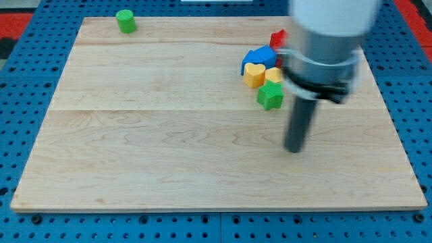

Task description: Slide the green star towards top center of the board

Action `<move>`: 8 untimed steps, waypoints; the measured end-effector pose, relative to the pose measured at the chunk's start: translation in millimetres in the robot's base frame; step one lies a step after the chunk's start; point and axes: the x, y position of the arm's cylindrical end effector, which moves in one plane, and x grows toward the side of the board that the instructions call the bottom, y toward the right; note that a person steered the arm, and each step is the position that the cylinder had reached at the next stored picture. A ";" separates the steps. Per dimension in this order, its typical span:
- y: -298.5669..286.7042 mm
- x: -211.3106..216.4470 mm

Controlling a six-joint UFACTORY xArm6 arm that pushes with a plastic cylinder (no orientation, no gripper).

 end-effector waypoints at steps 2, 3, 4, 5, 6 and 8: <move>-5.7 -76.4; -38.8 -99.3; -86.4 -99.7; -125.8 -104.1; -165.2 -123.0; -223.0 -159.4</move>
